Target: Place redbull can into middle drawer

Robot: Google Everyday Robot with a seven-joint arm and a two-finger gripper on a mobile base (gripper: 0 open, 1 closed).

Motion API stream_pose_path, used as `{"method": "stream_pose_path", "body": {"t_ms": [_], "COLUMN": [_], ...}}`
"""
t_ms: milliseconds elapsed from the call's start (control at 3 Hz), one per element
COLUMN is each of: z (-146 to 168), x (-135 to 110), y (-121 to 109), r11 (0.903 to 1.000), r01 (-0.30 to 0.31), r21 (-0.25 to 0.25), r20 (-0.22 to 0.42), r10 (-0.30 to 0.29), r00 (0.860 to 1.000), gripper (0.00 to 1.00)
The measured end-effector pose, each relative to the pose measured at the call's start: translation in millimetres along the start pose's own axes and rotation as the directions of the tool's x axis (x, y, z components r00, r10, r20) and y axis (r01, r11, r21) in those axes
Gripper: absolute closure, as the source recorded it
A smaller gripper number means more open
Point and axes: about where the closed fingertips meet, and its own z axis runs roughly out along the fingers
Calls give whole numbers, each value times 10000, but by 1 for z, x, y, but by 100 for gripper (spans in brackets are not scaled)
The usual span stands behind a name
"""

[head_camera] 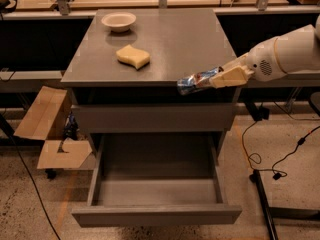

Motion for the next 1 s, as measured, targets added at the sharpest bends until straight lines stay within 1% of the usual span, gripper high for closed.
{"method": "stream_pose_path", "body": {"t_ms": [333,667,1000], "z": [0,11,28], "x": [0,15,42], "y": [0,10,29], "r11": [10000,9991,9940], "r01": [3,-131,-410], "r21": [2,-396,-1018], "r20": [6,-116,-355], "r10": [-3,126,375], "r00": [10000,9999,9987], "gripper": [100,100,100]}}
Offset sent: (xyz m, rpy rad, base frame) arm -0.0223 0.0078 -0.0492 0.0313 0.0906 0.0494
